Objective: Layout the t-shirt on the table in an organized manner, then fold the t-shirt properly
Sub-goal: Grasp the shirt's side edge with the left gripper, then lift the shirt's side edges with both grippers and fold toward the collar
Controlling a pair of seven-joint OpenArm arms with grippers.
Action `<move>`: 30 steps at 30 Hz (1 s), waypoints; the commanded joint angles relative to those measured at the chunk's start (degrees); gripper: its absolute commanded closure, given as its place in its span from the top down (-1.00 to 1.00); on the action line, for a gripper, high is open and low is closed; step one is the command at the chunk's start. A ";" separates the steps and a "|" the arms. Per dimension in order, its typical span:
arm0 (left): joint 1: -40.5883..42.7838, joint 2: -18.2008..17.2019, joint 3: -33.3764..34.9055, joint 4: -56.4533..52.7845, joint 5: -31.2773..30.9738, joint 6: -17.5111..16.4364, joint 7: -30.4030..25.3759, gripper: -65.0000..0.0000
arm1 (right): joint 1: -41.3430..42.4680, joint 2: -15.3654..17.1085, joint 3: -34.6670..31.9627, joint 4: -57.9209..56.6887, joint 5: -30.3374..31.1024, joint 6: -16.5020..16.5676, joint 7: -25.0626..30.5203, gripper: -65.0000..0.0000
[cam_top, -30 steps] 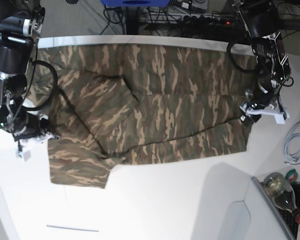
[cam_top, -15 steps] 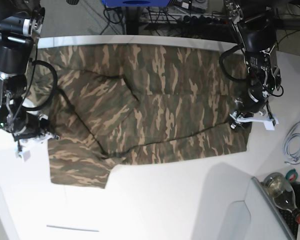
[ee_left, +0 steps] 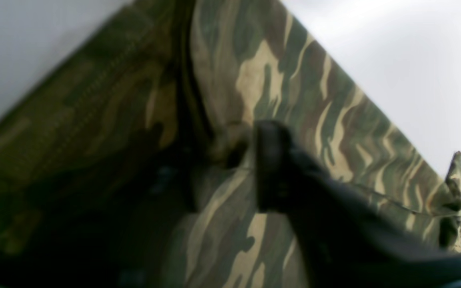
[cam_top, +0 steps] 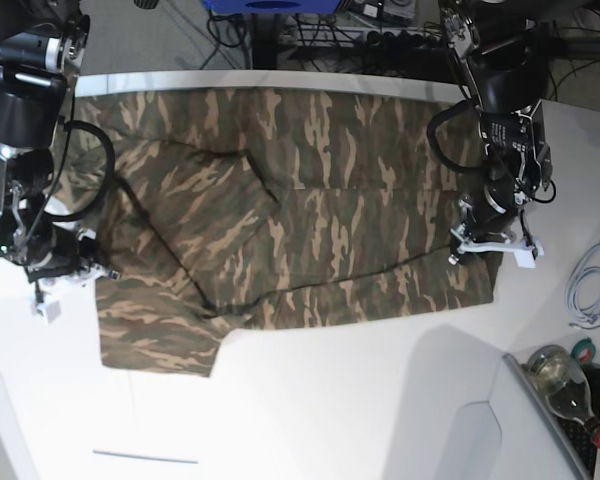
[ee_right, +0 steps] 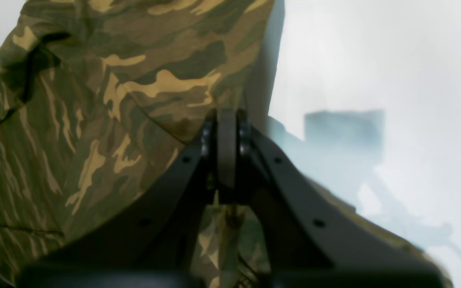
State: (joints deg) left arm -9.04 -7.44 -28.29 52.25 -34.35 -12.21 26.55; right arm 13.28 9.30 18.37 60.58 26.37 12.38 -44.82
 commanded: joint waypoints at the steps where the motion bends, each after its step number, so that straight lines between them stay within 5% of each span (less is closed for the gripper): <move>1: -1.47 -0.51 0.12 -0.16 -0.42 -0.58 -0.74 -0.70 | 1.36 0.68 0.05 0.83 0.57 0.23 1.08 -0.98; 3: -2.70 -0.78 0.12 -2.27 -0.33 -0.58 -0.83 -1.00 | 1.36 0.68 0.05 0.74 0.49 0.23 1.08 -0.98; 9: -3.93 -0.95 0.12 -2.71 -0.42 -0.76 -0.39 -1.00 | 1.27 0.94 0.05 0.83 0.22 0.23 1.17 -0.98; 19: -4.02 -4.38 -0.50 8.01 -0.60 -0.67 11.30 -1.00 | 2.33 3.93 -2.77 0.74 0.14 0.23 5.30 -0.98; 30: -3.67 -6.14 -0.59 12.50 -0.68 -0.67 12.88 -1.00 | 6.19 10.44 -19.91 -5.85 0.14 0.23 25.87 -0.98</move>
State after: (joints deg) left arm -11.62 -12.69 -28.77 63.61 -34.52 -12.45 40.34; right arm 17.37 18.70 -1.83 53.80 26.22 12.43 -20.67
